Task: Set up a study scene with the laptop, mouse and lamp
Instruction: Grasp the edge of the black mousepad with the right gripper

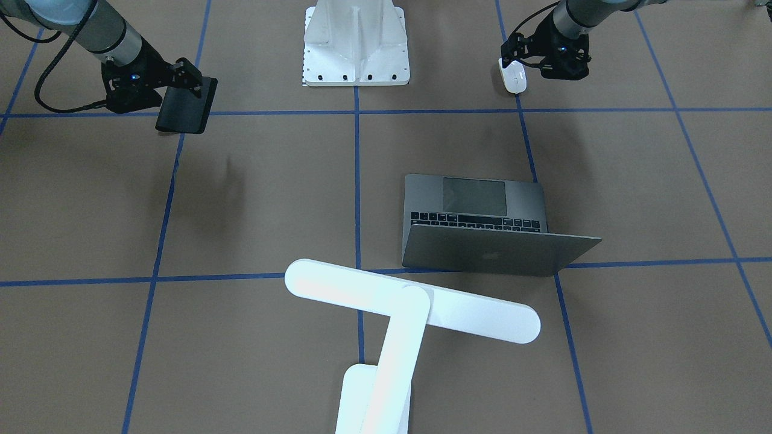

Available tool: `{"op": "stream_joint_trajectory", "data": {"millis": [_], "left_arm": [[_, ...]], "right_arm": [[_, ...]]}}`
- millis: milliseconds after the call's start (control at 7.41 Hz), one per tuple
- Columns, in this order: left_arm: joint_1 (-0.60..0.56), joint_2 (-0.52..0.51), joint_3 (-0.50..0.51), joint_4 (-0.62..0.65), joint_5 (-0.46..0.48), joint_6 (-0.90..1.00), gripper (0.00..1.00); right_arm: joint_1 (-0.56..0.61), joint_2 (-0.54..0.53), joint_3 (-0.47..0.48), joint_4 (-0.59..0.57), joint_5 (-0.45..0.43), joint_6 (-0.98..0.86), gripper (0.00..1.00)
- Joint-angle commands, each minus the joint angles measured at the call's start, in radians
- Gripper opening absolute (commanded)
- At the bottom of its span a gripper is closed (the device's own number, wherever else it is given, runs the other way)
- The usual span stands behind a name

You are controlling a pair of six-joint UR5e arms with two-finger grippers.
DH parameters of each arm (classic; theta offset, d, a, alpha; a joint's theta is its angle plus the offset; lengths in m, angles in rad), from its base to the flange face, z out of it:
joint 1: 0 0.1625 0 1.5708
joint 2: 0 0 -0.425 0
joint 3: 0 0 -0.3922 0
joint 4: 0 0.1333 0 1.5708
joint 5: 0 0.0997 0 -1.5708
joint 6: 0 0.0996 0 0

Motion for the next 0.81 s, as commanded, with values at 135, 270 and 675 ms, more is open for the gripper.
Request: {"op": "stream_joint_trajectory", "data": {"millis": [135,270,675], "left_arm": [[-0.001,0.000,-0.007,0.000,0.004,0.000,0.99],[-0.001,-0.004,-0.008,0.000,0.003,0.000,0.99],[0.002,-0.004,-0.008,0.000,0.010,0.000,0.99]], "right_arm": [[0.006,-0.073,-0.108,0.273,0.065,0.011,0.93],[0.002,-0.068,-0.132,0.271,0.054,0.012,0.94],[-0.001,-0.065,-0.168,0.269,0.055,0.011,0.94]]}}
